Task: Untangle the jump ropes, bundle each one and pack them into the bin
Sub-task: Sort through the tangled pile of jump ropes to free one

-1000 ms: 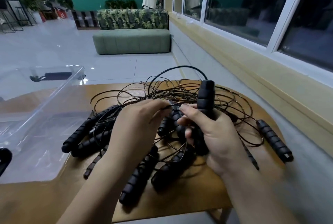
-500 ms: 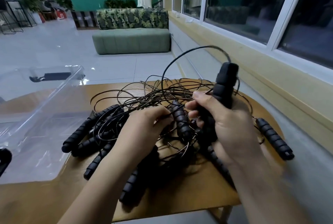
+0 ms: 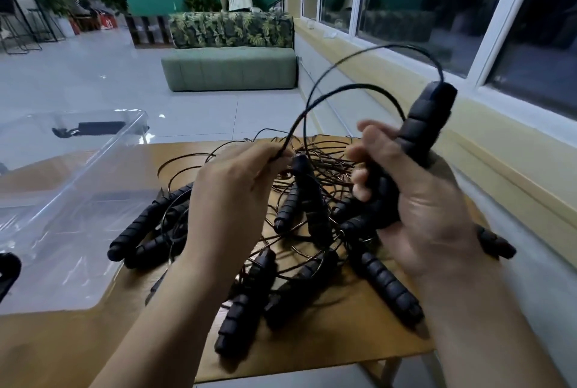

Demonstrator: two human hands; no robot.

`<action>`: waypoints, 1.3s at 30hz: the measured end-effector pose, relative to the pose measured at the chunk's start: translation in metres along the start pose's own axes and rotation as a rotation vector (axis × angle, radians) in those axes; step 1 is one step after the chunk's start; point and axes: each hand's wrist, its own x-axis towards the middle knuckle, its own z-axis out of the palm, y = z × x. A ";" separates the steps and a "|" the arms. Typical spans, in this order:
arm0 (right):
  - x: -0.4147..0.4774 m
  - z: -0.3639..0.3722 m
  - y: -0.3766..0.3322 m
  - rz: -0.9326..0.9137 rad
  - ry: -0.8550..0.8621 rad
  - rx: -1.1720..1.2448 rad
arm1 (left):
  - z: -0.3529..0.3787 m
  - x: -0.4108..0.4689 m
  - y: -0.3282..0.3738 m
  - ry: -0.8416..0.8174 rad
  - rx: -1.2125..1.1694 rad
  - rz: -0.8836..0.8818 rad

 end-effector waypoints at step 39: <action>0.004 0.010 0.025 -0.065 0.093 -0.235 | 0.030 -0.024 -0.015 -0.305 0.238 -0.116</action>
